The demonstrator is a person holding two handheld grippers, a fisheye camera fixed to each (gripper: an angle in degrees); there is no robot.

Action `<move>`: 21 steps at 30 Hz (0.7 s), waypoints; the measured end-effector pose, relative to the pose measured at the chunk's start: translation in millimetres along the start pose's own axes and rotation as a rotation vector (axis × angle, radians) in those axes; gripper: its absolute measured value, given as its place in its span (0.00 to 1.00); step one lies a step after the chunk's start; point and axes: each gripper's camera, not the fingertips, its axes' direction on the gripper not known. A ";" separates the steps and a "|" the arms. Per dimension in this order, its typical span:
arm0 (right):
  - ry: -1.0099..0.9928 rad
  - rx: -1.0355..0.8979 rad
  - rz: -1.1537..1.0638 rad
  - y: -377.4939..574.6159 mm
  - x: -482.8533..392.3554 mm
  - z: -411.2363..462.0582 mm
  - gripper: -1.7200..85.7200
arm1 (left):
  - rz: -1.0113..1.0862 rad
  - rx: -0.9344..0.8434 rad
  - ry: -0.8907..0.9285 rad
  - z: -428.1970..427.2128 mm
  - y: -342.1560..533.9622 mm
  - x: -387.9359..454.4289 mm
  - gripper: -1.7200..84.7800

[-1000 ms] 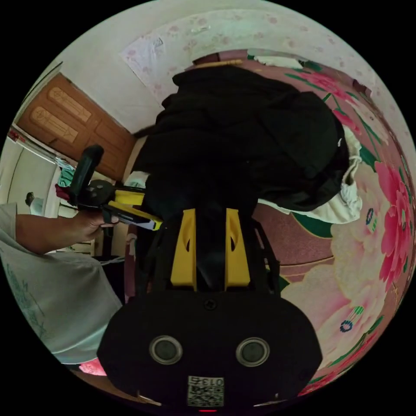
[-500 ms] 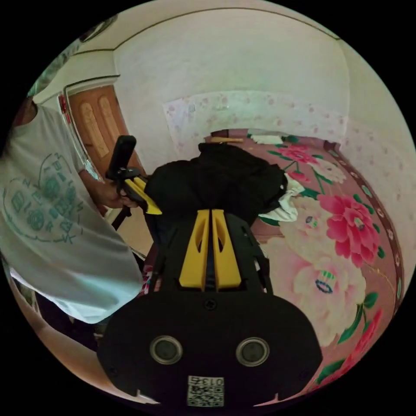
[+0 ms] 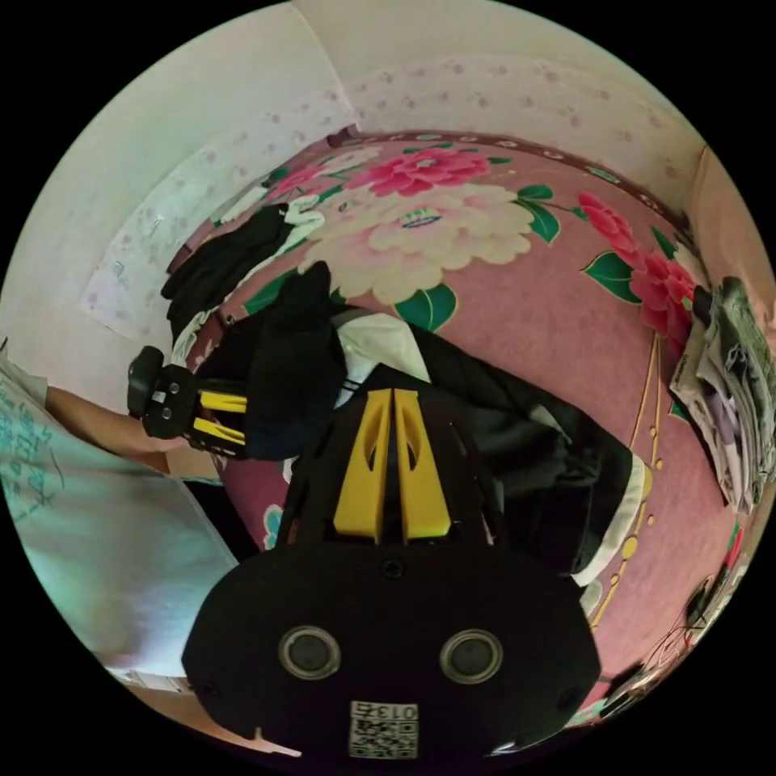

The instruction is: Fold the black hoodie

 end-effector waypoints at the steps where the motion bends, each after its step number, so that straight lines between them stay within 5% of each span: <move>1: -0.004 0.026 -0.003 0.8 -4.0 -5.8 0.10 | -0.006 0.004 0.008 -2.5 -1.1 0.4 0.15; 7: -0.024 0.126 -0.177 -31.9 -88.1 -7.1 0.11 | 0.012 0.014 0.072 -29.4 -6.8 19.3 0.17; 10: 0.159 -0.046 -0.271 -40.7 -105.1 43.3 0.06 | 0.000 0.077 0.040 -53.7 -1.6 23.9 0.16; 13: 0.138 -0.018 -0.232 -34.4 -88.8 30.0 0.04 | -0.050 0.143 -0.206 -79.5 1.7 11.7 0.15; 15: -0.005 0.209 -0.216 -11.1 -72.4 -14.8 0.03 | -0.119 0.161 -0.334 -84.3 -2.9 -11.7 0.16; 17: -0.058 0.307 -0.134 10.7 -52.7 -28.5 0.03 | -0.152 0.132 -0.317 -70.9 -12.1 -31.5 0.17; 21: 0.062 0.095 -0.040 39.7 -25.3 28.6 0.03 | -0.222 0.007 -0.087 -7.2 -36.1 -65.0 0.18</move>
